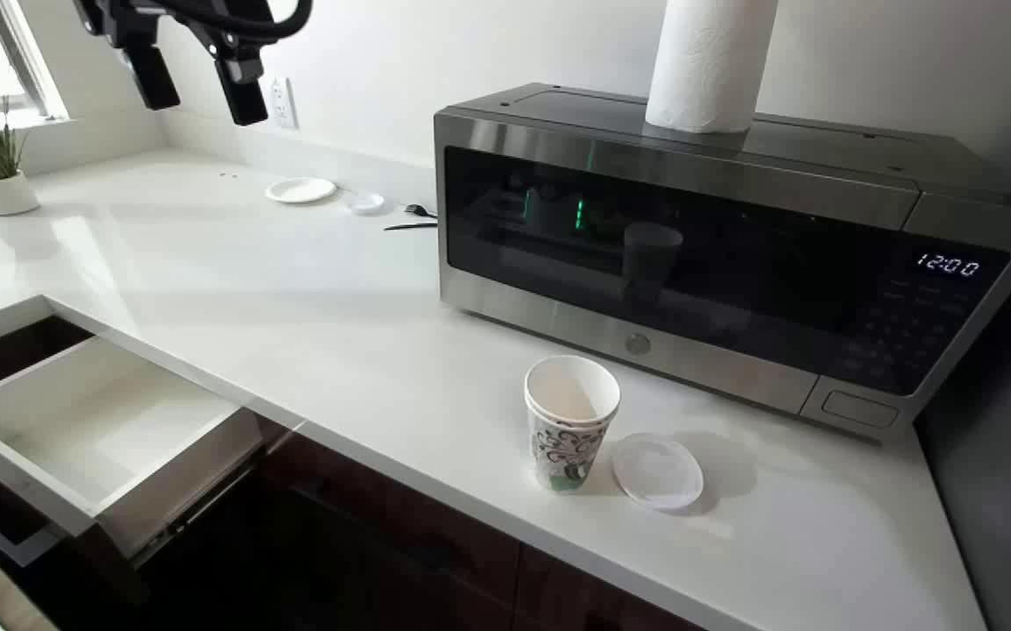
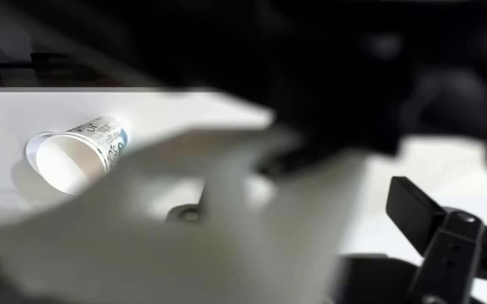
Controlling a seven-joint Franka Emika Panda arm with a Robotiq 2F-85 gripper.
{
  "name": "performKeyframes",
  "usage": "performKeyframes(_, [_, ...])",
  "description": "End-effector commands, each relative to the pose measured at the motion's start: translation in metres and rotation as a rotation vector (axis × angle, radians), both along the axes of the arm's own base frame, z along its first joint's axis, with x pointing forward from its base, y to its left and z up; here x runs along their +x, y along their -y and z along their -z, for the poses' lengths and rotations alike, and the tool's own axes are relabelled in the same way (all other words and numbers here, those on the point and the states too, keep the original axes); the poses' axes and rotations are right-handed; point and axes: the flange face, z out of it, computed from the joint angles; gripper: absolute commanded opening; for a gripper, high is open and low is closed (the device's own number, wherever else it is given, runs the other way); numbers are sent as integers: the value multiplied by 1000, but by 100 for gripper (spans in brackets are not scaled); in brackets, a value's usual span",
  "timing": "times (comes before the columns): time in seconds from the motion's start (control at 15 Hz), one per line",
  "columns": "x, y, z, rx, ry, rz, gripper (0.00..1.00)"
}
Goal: Put the cup in the drawer
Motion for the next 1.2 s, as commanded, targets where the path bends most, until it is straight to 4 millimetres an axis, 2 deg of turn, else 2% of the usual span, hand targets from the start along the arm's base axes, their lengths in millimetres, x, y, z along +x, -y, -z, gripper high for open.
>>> performKeyframes(0.0, [0,0,-1,0,0,0,100])
performKeyframes(0.33, [0,0,-1,0,0,0,100])
performKeyframes(0.4, [3,16,3,-2,23,19,100])
performKeyframes(0.47, [1,45,13,-20,27,16,100])
performKeyframes(0.53, [0,63,19,-18,38,8,100])
performKeyframes(0.67, [-1,115,35,-120,12,-5,100])
performKeyframes(0.8, [4,158,51,-189,3,-21,100])
performKeyframes(0.93, [18,185,74,-199,-2,-45,100])
performKeyframes(1.13, [40,195,124,-127,-87,-38,100])
